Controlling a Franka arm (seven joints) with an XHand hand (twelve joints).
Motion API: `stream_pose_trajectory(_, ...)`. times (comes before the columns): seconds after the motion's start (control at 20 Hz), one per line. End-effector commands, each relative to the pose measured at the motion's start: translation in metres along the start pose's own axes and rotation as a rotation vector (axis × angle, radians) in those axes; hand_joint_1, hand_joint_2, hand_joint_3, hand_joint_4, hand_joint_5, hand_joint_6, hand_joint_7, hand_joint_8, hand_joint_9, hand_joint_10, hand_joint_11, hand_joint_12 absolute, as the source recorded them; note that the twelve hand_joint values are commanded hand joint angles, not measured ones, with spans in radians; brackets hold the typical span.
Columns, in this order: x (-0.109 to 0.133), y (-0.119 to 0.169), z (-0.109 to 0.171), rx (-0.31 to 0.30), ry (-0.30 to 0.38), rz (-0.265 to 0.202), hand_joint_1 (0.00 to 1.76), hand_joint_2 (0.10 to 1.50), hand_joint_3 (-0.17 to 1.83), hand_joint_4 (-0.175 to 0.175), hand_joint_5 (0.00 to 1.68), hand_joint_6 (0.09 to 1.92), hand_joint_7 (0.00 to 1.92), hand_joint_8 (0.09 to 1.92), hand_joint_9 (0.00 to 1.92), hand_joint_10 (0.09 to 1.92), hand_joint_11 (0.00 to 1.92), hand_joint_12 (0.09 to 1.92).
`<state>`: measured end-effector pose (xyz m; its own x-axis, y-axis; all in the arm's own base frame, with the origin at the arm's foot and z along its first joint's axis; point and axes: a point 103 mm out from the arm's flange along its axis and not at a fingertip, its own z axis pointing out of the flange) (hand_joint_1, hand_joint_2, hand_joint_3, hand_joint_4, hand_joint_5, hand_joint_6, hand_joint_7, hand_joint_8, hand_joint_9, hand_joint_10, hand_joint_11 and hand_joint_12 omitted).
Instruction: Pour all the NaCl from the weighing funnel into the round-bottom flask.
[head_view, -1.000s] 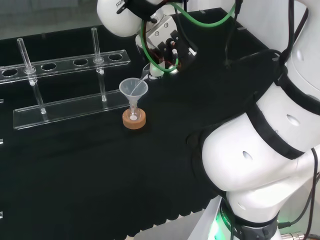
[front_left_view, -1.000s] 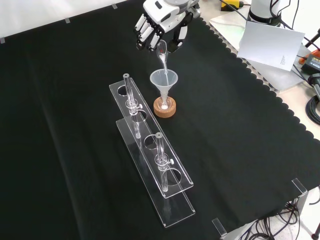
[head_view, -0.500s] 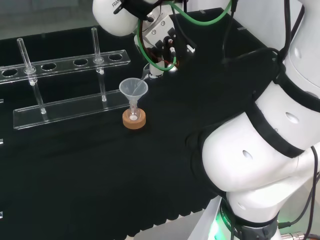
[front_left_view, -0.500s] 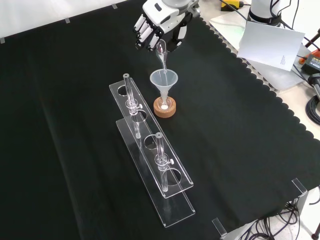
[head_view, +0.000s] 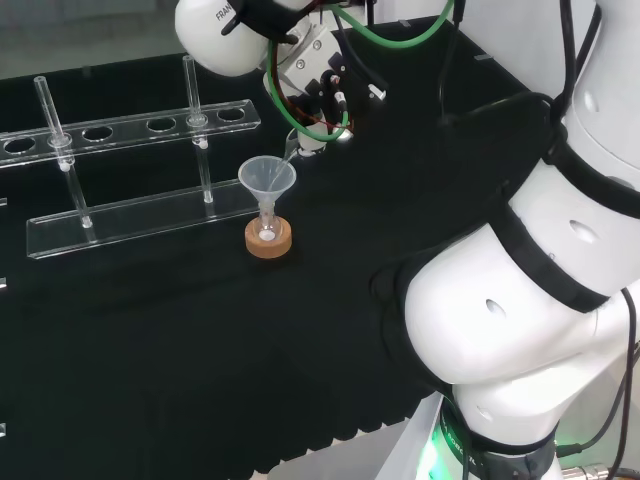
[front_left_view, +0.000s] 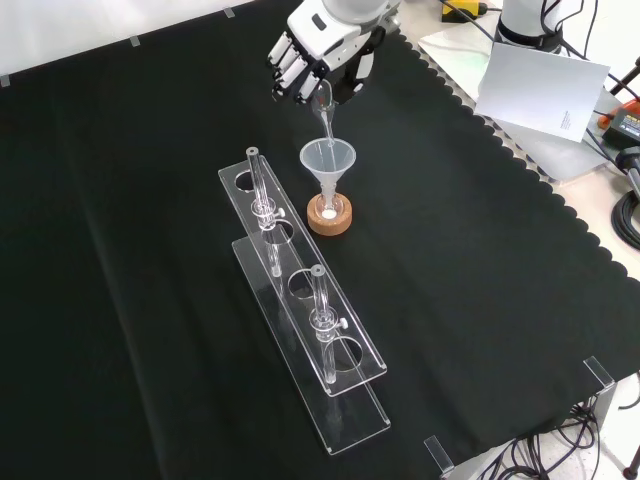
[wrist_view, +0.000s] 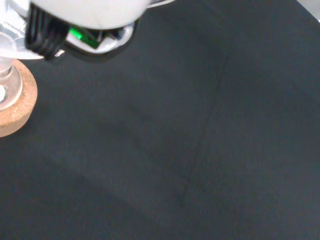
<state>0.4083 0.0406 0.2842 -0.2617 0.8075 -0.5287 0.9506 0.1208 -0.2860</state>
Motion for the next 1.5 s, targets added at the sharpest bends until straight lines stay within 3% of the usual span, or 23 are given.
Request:
stream_pose_trajectory(0.05, 0.005, 0.000, -0.003, 0.007, -0.015, 0.001, 1.15, 0.60, 0.66, 0.175, 1.42, 0.40, 0.54, 0.66, 0.92, 0.38, 0.76, 1.10)
stream_pose_trajectory(1.25, 0.016, 0.001, -0.014, 0.005, -0.135, -0.027, 1.15, 0.60, 0.66, 0.175, 1.42, 0.40, 0.54, 0.66, 0.91, 0.38, 0.75, 1.10)
stream_pose_trajectory(1.5, 0.016, 0.002, -0.014, 0.004, -0.113, -0.017, 1.15, 0.60, 0.66, 0.175, 1.42, 0.40, 0.54, 0.66, 0.91, 0.38, 0.75, 1.10)
